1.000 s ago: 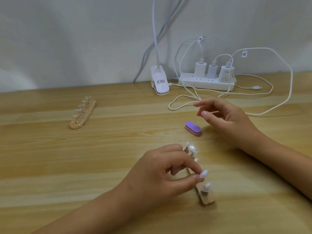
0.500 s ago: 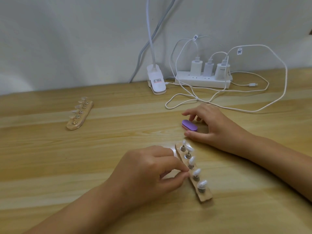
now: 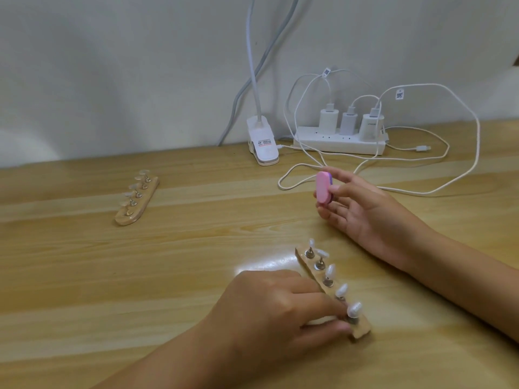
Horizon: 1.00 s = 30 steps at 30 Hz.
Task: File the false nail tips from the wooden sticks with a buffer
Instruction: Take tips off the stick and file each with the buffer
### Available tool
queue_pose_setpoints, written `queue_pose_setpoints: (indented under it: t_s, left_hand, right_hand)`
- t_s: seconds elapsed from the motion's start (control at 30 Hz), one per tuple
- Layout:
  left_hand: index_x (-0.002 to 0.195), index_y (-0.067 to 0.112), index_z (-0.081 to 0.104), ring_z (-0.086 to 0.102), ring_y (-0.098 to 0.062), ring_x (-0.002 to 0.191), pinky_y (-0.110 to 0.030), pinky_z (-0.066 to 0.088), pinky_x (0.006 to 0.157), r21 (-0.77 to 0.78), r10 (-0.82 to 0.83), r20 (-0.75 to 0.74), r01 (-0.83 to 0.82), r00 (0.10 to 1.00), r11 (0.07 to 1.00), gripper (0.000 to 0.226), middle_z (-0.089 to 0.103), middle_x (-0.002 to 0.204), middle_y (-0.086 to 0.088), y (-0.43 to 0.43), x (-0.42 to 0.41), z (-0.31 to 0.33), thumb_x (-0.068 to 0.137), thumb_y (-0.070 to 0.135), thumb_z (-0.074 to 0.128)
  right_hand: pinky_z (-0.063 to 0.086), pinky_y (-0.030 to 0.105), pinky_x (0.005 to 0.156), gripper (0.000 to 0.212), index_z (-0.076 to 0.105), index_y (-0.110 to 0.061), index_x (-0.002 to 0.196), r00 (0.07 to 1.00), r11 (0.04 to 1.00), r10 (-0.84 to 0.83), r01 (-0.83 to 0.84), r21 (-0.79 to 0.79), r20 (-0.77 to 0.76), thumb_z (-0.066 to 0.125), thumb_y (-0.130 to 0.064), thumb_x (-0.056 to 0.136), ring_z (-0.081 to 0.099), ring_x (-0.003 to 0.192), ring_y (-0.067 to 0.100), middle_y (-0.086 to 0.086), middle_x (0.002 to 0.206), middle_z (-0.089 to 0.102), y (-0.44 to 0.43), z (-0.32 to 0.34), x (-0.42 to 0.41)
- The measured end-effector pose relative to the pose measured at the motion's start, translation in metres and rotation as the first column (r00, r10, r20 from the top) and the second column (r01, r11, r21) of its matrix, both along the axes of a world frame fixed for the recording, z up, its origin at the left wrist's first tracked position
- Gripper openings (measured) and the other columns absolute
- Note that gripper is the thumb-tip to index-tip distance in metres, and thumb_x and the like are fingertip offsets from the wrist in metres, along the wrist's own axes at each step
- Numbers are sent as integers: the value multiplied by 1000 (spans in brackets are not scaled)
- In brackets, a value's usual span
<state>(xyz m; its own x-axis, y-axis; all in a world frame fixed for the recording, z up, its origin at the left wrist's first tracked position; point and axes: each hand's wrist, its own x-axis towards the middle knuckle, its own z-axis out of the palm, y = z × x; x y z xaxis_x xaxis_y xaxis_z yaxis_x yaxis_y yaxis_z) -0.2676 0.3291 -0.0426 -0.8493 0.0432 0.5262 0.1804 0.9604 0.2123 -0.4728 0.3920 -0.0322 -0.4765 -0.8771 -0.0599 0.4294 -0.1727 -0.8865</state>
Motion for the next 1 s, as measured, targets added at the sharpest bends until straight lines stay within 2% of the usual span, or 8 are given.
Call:
queue_pose_setpoints:
  t_s: [0.07, 0.17, 0.3, 0.43, 0.57, 0.7, 0.87, 1.0]
  left_hand:
    - [80, 33, 76, 47, -2, 70, -7, 22, 59, 15, 63, -39, -62, 997, 998, 13, 58, 65, 12, 6, -2, -1, 86, 42, 67]
    - [74, 35, 74, 47, 4, 80, -3, 19, 60, 60, 123, -63, -119, 990, 991, 16, 59, 67, 13, 13, -4, -2, 82, 45, 66]
    - [69, 31, 72, 49, 1, 76, -5, 24, 57, 38, 134, -91, -131, 987, 991, 21, 60, 65, 14, 13, -5, -2, 85, 43, 64]
    - [63, 26, 70, 52, -4, 60, -13, 38, 52, -162, 96, -215, -132, 972, 978, 29, 59, 60, 10, 10, -7, -6, 90, 36, 64]
    - [61, 27, 69, 43, -6, 52, -16, 36, 49, -288, 72, -302, -163, 951, 944, 28, 48, 53, 8, 13, -10, -6, 88, 34, 67]
    - [80, 32, 77, 52, -2, 63, -12, 40, 58, -193, 55, -185, -91, 981, 977, 18, 58, 58, 12, 16, -10, -6, 89, 40, 63]
    - [93, 43, 74, 55, 4, 72, -6, 36, 52, 115, 59, 117, -73, 991, 991, 22, 64, 69, 16, 23, -11, 0, 84, 52, 55]
    - [89, 42, 74, 51, 12, 77, 1, 33, 58, 136, 57, 116, -73, 992, 988, 18, 60, 66, 13, 21, -11, 0, 83, 51, 60]
  right_hand:
    - [58, 24, 69, 44, 59, -14, 123, 985, 999, 36, -32, -31, 167, 61, -8, 80, 67, 74, 17, 11, 92, 64, 1, 3, -2]
    - [60, 25, 70, 33, 66, -13, 111, 956, 996, 76, -62, -56, 283, 63, -6, 79, 68, 78, 20, 12, 94, 64, 1, 6, -6]
    - [60, 26, 74, 31, 70, -14, 106, 944, 989, 137, -115, -91, 300, 64, -4, 78, 69, 86, 23, 12, 99, 66, 2, 7, -7]
    - [60, 29, 77, 39, 64, -18, 116, 950, 979, 183, -152, -136, 255, 61, -3, 80, 69, 94, 25, 12, 101, 68, 4, 8, -8]
    - [59, 29, 76, 40, 64, -18, 116, 952, 975, 197, -165, -152, 232, 60, -1, 81, 68, 96, 27, 14, 102, 67, 4, 8, -8]
    - [59, 29, 76, 36, 69, -17, 112, 949, 971, 216, -184, -153, 230, 59, 1, 83, 67, 97, 27, 15, 104, 67, 4, 7, -7]
    - [60, 29, 77, 36, 72, -17, 109, 945, 966, 234, -201, -161, 227, 65, 1, 79, 68, 97, 27, 17, 106, 66, 4, 7, -6]
    - [60, 28, 77, 36, 74, -17, 107, 945, 966, 237, -204, -158, 225, 68, 1, 76, 68, 97, 27, 17, 107, 65, 4, 8, -6]
